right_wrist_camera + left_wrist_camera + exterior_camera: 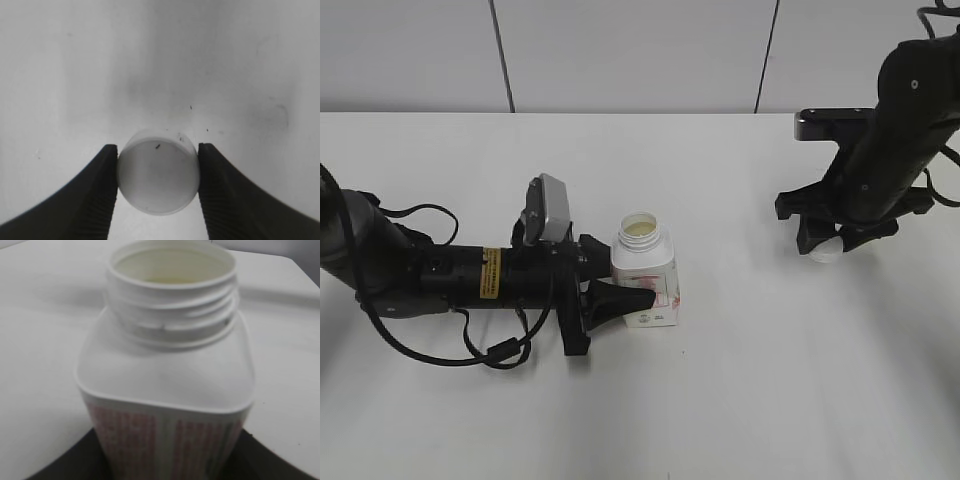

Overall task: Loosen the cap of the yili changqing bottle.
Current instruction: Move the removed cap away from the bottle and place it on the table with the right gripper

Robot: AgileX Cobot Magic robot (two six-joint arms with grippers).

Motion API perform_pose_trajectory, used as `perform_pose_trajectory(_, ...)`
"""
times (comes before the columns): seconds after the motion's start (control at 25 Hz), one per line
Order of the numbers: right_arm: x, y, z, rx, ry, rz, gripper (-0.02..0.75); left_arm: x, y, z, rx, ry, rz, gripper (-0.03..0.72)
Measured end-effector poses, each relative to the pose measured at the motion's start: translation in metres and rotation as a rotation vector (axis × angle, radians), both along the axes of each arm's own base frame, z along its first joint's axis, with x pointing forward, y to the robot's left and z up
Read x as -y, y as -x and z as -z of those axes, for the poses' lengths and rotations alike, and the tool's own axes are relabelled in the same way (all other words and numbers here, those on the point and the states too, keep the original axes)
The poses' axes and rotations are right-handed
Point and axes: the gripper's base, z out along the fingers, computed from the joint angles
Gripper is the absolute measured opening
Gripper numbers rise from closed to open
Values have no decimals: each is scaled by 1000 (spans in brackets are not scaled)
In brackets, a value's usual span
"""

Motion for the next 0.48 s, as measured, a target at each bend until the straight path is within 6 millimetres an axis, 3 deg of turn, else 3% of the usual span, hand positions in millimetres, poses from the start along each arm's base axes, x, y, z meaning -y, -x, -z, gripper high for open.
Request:
perform_pose_trajectory(0.24,-2,-9,3,109,-36,32,388,0,0,0,0,0,0,330)
perform_pose_trajectory(0.48,-2,-10,23,75,-34,60,388,0,0,0,0,0,1,330)
